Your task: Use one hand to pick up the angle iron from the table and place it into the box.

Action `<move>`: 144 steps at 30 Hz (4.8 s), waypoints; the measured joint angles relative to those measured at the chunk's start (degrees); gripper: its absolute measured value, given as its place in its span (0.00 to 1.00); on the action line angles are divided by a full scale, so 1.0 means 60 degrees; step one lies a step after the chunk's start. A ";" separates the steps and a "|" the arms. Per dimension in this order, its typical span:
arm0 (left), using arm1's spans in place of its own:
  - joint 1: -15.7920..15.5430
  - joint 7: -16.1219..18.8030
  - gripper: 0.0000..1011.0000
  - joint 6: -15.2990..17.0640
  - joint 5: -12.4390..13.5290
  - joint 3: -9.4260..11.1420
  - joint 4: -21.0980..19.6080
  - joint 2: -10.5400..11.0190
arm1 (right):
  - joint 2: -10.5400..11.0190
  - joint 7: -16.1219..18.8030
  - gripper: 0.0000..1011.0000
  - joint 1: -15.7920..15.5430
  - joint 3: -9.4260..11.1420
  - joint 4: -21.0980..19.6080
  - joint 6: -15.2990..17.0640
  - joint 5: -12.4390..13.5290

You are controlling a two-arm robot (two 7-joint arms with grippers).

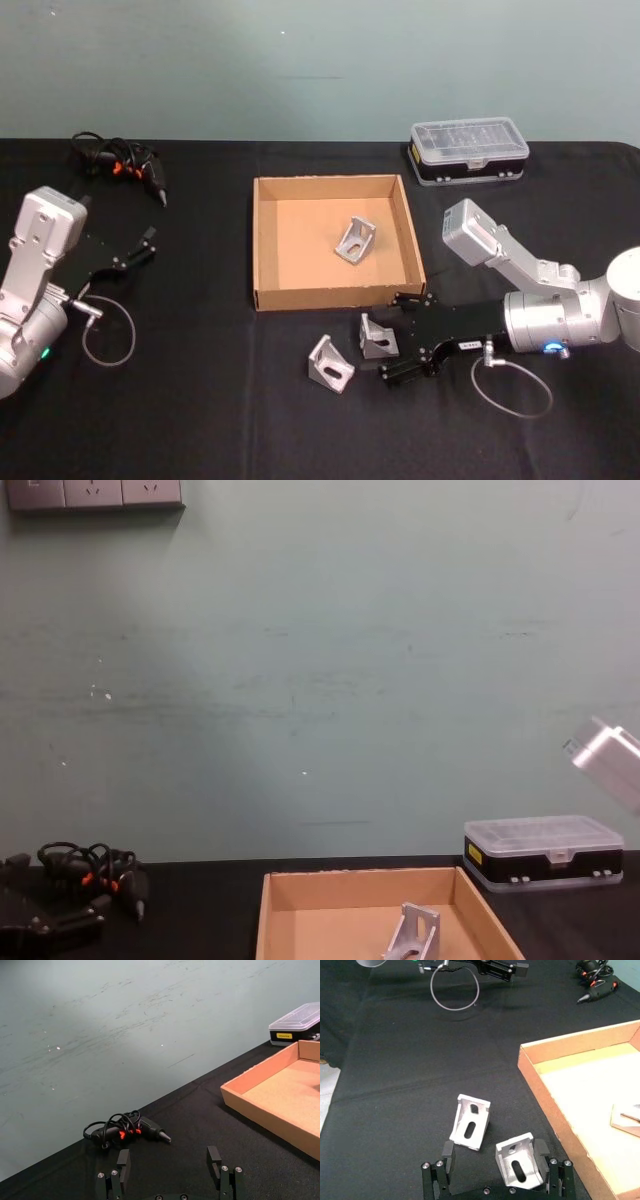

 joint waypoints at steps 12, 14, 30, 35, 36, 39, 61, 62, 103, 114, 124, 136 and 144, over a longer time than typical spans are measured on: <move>0.0000 0.0000 0.99 0.0000 -0.0001 -0.0001 0.0000 0.0000 | -0.0395 -0.0081 0.99 0.0231 -0.0164 0.0747 -0.0163 -0.0132; 0.0000 0.0000 0.99 0.0000 0.0000 0.0000 0.0000 0.0000 | -0.0464 -0.0082 0.99 0.0259 -0.0165 0.0861 -0.0189 -0.0132; 0.0000 0.0000 0.99 0.0000 0.0000 0.0000 0.0000 0.0000 | -0.0754 -0.0136 0.99 0.0301 -0.0149 0.1185 -0.0237 -0.0076; 0.0000 0.0000 0.99 0.0000 0.0000 -0.0001 0.0000 0.0000 | -0.0758 -0.0143 0.99 0.0303 -0.0153 0.1185 -0.0224 -0.0080; 0.0000 0.0000 0.99 0.0000 0.0000 0.0000 0.0000 0.0000 | -0.0756 -0.0143 0.99 0.0304 -0.0153 0.1185 -0.0224 -0.0080; 0.0000 0.0000 0.99 0.0000 0.0000 -0.0001 0.0000 0.0000 | -0.0754 -0.0141 0.98 0.0304 -0.0153 0.1185 -0.0224 -0.0080; 0.0001 0.0000 0.99 0.0000 0.0000 -0.0001 0.0000 0.0000 | -0.0739 -0.0137 0.47 0.0298 -0.0147 0.1176 -0.0212 -0.0067; 0.0000 0.0000 0.99 0.0000 0.0000 0.0000 0.0000 0.0000 | -0.0738 -0.0136 0.47 0.0299 -0.0147 0.1176 -0.0212 -0.0066; 0.0000 0.0000 0.99 0.0000 0.0000 0.0000 0.0000 0.0000 | -0.1153 -0.2472 0.47 0.0312 0.0583 -0.0686 0.1638 0.0790; 0.0000 0.0000 0.99 0.0000 0.0000 0.0000 0.0000 0.0000 | -0.2708 -0.4071 0.47 0.0799 0.0708 0.0838 0.2359 0.0359; 0.0000 0.0000 0.99 0.0000 0.0000 0.0000 0.0000 0.0000 | -0.3428 -0.4551 0.47 0.1068 0.0767 0.1835 0.2398 -0.0080; 0.0000 0.0000 0.99 0.0000 -0.0001 -0.0001 0.0000 0.0000 | -0.3607 -0.4553 0.49 0.1187 0.0758 0.2144 0.2417 -0.0196; 0.0000 0.0001 0.99 0.0000 0.0000 0.0000 0.0000 0.0000 | -0.3590 -0.4557 0.71 0.1170 0.0758 0.2106 0.2408 -0.0186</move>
